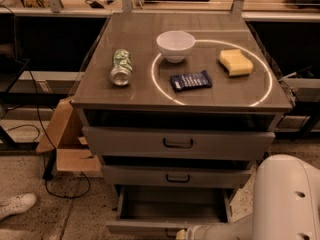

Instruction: Close bottom drawer

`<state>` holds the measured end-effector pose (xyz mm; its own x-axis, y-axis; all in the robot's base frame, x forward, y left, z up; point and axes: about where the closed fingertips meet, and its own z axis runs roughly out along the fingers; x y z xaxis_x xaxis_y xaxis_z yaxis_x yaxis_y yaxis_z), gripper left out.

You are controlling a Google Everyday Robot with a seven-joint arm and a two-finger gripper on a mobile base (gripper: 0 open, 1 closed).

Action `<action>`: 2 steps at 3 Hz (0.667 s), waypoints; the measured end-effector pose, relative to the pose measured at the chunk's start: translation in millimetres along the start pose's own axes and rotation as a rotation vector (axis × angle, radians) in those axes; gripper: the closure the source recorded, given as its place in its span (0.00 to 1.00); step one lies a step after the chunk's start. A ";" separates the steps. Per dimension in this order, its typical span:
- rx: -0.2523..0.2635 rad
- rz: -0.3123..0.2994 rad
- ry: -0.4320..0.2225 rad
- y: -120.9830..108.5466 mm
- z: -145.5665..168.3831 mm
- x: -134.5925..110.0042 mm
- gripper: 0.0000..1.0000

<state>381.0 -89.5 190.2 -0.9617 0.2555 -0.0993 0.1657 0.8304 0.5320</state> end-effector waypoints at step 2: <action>-0.011 0.012 -0.081 5.6 13.8 -25.6 1.00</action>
Offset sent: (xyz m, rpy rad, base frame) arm 0.0769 0.0198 -0.0061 0.0072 -0.1655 -0.0758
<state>409.6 -84.6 184.2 -0.9387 0.3050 -0.1607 0.1740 0.8217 0.5427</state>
